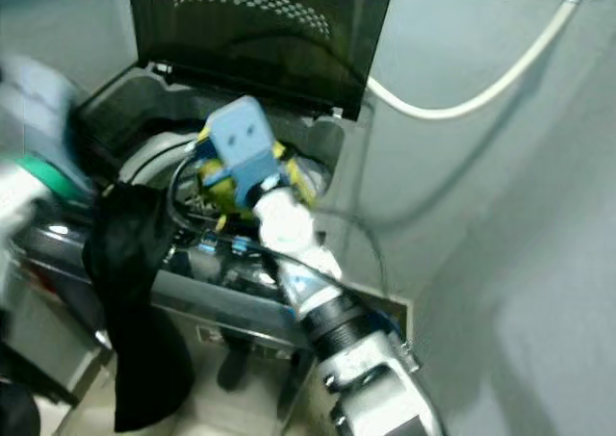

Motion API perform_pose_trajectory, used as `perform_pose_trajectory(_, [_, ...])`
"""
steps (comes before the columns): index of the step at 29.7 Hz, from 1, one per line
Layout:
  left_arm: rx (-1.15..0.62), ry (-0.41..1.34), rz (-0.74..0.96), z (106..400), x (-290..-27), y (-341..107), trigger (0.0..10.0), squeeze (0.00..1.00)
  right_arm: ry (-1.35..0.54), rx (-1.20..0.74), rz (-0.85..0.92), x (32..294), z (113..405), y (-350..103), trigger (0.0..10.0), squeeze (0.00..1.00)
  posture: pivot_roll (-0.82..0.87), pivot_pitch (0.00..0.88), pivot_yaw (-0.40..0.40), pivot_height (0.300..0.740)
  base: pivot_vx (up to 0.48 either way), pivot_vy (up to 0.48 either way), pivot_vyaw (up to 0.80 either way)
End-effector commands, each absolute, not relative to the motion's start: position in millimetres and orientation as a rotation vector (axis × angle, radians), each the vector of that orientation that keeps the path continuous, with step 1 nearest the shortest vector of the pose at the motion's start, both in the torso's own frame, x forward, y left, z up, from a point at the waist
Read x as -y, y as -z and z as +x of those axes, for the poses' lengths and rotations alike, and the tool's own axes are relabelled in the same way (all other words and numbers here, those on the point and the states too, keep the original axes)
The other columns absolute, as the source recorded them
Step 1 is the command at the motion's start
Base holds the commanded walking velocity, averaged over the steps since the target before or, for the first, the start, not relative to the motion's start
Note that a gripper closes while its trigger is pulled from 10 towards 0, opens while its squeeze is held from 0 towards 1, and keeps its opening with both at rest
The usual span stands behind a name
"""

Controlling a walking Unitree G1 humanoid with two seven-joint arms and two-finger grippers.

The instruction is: Clothes washing

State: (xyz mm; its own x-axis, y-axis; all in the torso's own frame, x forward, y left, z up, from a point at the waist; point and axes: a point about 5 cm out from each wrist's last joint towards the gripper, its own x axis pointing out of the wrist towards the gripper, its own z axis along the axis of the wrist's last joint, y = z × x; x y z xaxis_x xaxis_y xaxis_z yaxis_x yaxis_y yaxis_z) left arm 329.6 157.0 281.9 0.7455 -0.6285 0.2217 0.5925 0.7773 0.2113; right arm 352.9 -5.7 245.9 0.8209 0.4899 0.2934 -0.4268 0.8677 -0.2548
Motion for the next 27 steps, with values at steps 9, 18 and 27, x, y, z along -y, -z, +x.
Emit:
perform_pose_trajectory(9, [0.369, 0.805, 0.041, 297, -137, -296, 10.0, 0.00, -0.656, 0.374, 0.124, 30, 346, -273, 10.0, 1.00, 0.14, 0.014, 0.025, 0.740, 0.000, 0.000, 0.00])
perform_pose_trajectory(18, [0.292, 0.783, 0.065, 286, -152, -285, 10.0, 0.00, -0.880, 0.355, -0.115, 31, 330, -260, 10.0, 0.00, 0.13, 0.018, 0.026, 0.740, 0.000, 0.000, 0.00])
perform_pose_trajectory(27, [0.253, 0.765, 0.051, 274, -149, -276, 10.0, 0.00, -0.775, 0.304, -0.232, 31, 340, -250, 10.0, 1.00, 0.15, 0.026, 0.007, 0.740, 0.000, 0.000, 0.00])
